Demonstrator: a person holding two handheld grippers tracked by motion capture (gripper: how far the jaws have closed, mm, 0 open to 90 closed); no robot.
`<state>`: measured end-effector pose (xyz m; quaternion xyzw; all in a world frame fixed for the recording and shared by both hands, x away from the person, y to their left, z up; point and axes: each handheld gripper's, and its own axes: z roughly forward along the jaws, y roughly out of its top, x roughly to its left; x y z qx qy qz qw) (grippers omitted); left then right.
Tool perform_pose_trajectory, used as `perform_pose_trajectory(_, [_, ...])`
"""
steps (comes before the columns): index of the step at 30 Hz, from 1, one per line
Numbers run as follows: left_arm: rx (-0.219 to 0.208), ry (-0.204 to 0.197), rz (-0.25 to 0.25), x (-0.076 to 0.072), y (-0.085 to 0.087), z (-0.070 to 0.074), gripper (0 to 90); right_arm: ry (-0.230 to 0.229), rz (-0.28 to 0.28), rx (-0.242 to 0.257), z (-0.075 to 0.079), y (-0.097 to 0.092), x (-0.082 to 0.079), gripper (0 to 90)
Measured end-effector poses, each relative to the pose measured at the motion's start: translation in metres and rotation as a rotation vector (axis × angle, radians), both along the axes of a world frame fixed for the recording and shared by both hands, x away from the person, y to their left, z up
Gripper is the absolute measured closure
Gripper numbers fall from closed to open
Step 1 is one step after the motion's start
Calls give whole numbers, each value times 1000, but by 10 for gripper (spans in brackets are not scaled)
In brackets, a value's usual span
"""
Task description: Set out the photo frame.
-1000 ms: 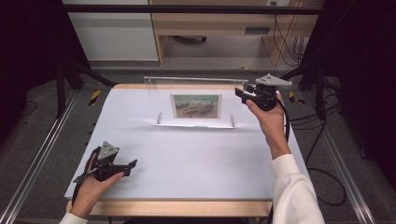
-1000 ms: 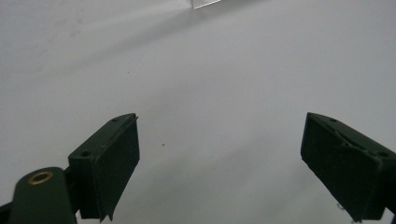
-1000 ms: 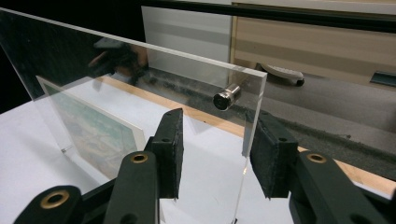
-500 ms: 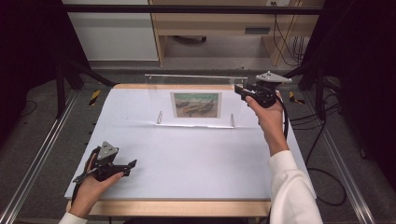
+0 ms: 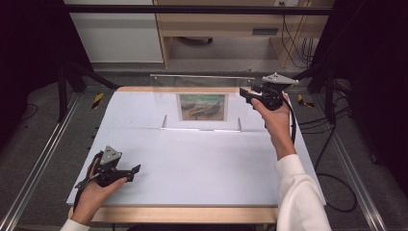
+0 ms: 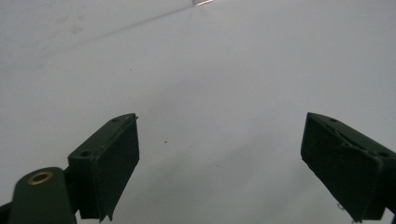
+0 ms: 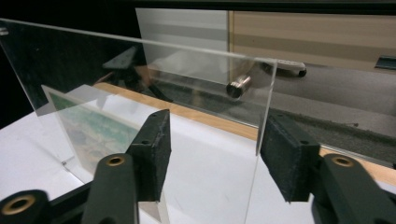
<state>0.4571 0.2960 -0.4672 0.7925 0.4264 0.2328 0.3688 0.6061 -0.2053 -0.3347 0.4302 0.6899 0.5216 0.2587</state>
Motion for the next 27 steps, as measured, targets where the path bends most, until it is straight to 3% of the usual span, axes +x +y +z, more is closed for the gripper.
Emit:
perform_pose_trajectory(9, [9,2,-8,0,-1,0,114,8,-3,-9,-1,-3,1,449])
perform_pose_trajectory(18, [9,0,-4,0,0,0,114,9,-41,-38,-4,-4,-2,298])
perform_pose_trajectory(22, [10,0,-2,0,-1,0,112,11,-64,-70,-8,-6,-11,204])
perform_pose_trajectory(27, [12,3,1,0,-2,-1,106,50,-76,-142,-23,-6,-33,127])
